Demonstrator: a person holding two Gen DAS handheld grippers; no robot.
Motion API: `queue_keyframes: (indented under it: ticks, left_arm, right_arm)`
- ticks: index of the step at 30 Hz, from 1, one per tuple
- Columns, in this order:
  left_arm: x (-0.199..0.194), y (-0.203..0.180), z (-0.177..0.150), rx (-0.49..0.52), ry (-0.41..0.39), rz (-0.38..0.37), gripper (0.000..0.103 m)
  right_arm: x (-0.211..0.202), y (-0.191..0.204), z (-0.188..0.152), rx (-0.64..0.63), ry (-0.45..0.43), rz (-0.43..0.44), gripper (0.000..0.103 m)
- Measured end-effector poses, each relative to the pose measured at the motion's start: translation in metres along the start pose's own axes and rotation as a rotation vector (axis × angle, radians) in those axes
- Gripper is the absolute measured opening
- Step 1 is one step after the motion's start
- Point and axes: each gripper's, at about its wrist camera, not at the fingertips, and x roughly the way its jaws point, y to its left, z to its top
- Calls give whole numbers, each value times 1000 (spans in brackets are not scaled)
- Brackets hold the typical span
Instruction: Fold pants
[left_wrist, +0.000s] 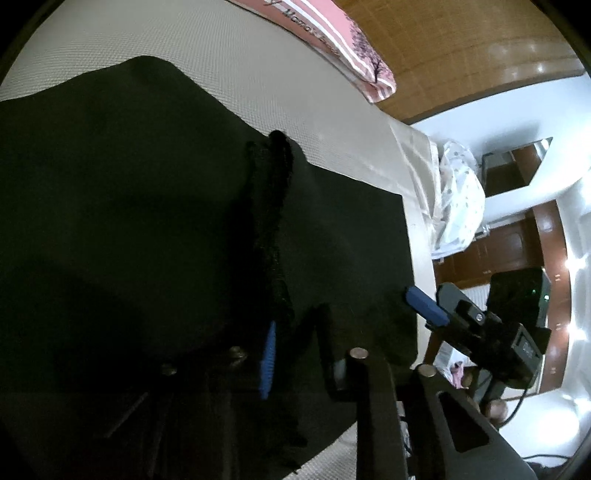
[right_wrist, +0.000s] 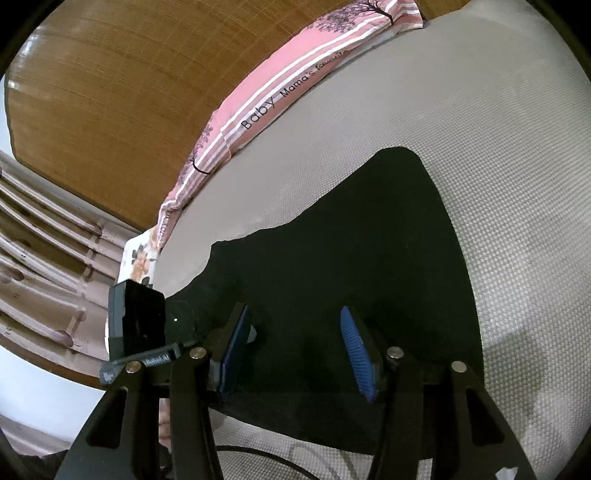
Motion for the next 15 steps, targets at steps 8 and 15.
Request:
queue_keyframes:
  ticks: [8,15]
  left_arm:
    - [2,-6,1,-9,-11,55,12]
    - [-16,-23,-2,59,-66,131,3]
  right_arm:
    - [2,1,0,-24,-7,-101,51]
    - [-3,-2,1,-19,-32,-162,54]
